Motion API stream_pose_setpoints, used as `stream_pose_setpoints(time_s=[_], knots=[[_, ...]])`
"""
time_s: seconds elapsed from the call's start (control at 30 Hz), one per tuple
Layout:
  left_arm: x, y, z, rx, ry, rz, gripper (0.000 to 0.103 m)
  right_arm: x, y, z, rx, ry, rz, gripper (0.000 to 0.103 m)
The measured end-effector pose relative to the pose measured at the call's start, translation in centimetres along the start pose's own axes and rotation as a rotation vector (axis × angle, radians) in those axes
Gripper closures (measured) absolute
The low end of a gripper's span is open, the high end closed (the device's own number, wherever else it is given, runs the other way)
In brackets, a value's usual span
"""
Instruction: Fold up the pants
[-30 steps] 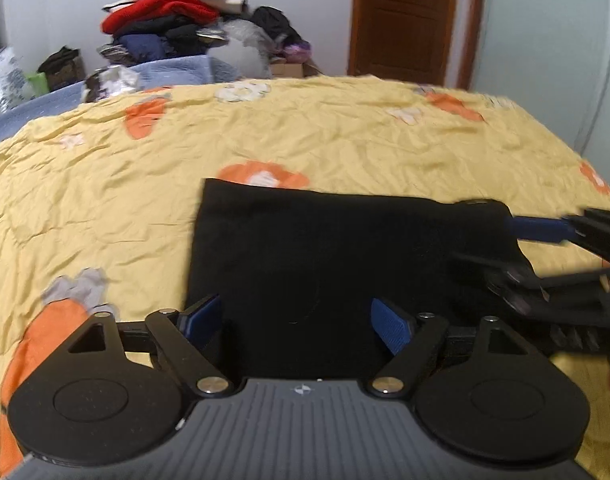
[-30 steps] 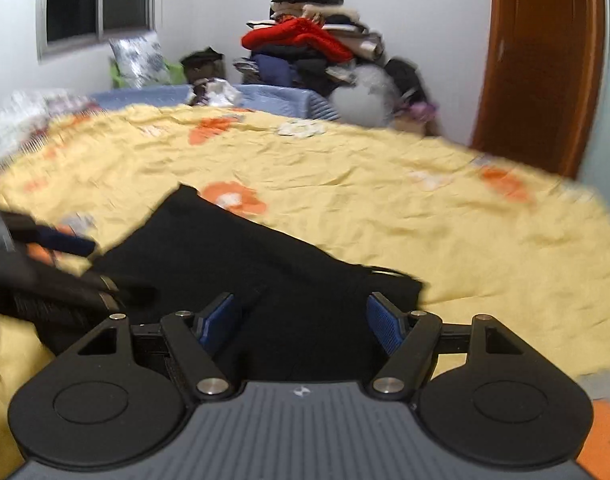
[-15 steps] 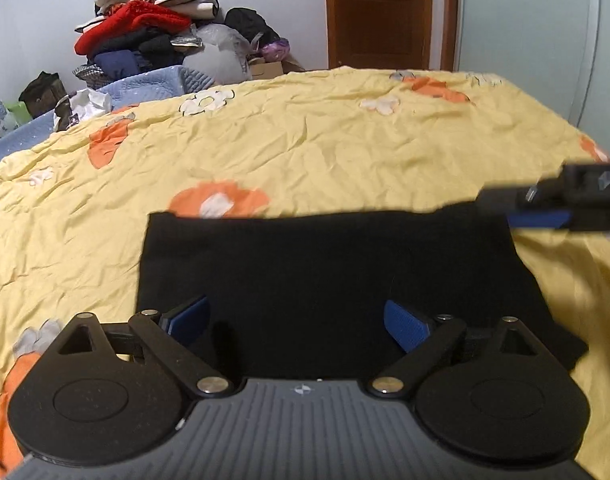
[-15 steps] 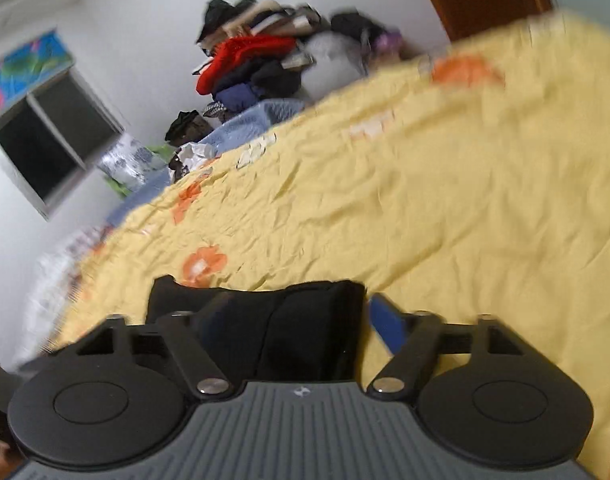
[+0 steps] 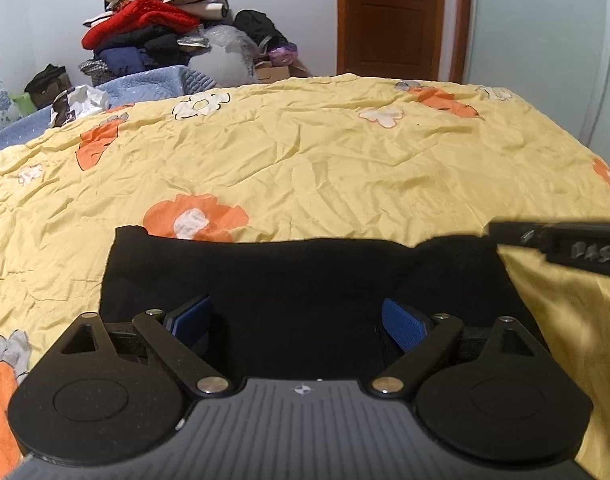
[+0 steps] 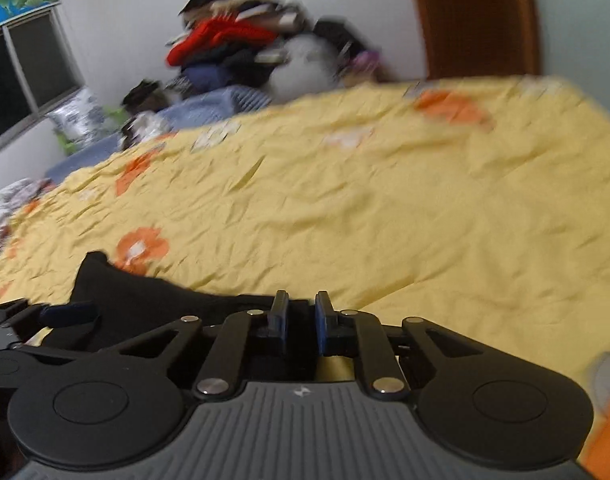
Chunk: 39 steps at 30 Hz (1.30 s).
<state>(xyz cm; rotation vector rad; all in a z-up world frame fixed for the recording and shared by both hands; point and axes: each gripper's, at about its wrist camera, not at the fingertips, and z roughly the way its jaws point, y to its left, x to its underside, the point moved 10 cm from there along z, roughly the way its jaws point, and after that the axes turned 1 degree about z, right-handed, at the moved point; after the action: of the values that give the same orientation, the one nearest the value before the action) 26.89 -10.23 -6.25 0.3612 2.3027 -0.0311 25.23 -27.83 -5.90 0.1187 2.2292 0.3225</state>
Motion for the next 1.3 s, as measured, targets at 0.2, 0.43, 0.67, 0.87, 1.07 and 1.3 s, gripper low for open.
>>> stream_pose_setpoints(time_s=[0.2,0.43,0.67,0.87,1.07,1.3], knots=[[1.0,0.9,-1.7,-0.04,-0.028,0.019,0.01,3.2,5.8,-4.5,0.0,-0.009,-0.299,0.089],[2.5,2.1,-3.0,-0.068,-0.012,0.002,0.009,4.3,4.6,-2.7,0.085,0.054,-0.304,0.089],[3.8,2.9,-4.2,-0.06,0.008,-0.034,0.009,6.5,7.1,-4.8,0.046,0.07,-0.376,0.089],[5.4,3.6,-5.6,-0.075,0.02,-0.024,0.009,6.8,6.3,-5.2,0.082,0.065,-0.32,0.088],[7.2,4.9,-6.9,-0.072,0.02,-0.059,0.006,8.3,7.5,-5.6,0.047,0.068,-0.321,0.089],[8.7,7.3,-7.4,-0.097,0.028,-0.093,0.003,7.6,7.1,-5.8,0.103,0.038,-0.314,0.086]])
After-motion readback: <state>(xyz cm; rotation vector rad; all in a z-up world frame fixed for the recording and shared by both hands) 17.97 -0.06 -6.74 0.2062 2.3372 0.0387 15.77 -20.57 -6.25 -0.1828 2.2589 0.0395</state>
